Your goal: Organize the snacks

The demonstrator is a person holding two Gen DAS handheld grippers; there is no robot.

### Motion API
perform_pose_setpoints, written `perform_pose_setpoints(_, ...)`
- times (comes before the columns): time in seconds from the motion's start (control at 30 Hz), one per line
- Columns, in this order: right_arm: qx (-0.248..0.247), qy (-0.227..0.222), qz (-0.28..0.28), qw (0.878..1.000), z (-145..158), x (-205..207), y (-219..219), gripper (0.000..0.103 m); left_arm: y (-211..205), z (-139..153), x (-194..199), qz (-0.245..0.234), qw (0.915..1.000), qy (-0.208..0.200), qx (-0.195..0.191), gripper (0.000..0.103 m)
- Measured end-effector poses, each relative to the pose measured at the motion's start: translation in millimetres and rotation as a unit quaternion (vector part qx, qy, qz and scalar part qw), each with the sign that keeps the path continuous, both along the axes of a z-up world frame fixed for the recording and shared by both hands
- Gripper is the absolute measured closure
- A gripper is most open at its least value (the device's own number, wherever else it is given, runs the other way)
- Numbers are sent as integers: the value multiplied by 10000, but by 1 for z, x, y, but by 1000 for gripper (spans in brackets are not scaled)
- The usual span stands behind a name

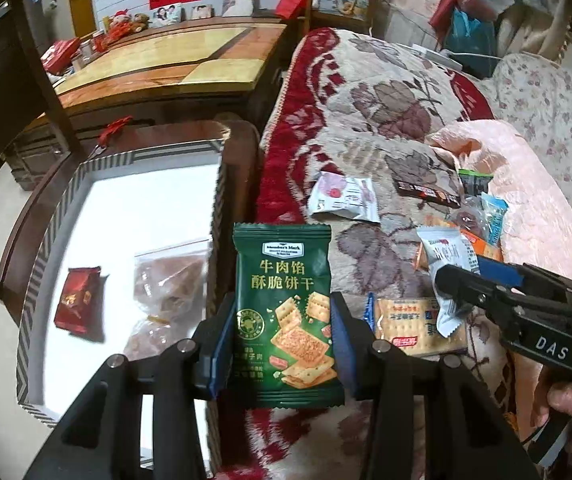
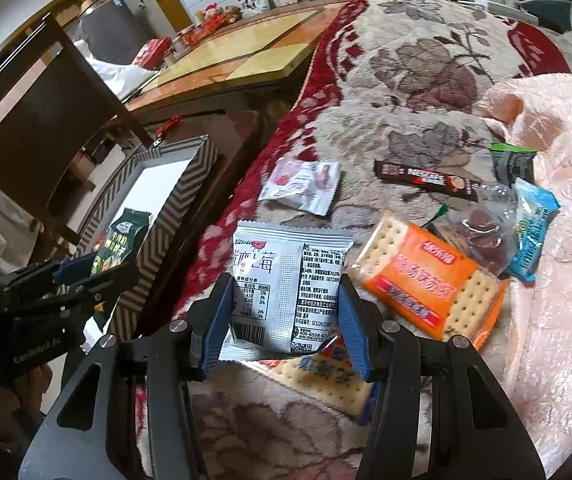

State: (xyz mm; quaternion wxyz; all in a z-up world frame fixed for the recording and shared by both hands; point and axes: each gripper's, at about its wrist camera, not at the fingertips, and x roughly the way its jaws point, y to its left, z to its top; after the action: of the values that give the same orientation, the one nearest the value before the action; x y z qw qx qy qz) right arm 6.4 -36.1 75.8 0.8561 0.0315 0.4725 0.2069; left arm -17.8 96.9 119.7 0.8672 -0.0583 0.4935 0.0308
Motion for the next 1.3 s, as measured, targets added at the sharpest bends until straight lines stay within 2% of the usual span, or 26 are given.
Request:
perform_pose_setpoints(0.63,-161,129,709,9973,-6,-6,64,53,64,-16,-18,708,9973,126,-154,57)
perform_pose_setpoints(1.3,-302,143,1574,9870,-5,2,156,53,130,-37,-38,1432,9888,309,-273,57)
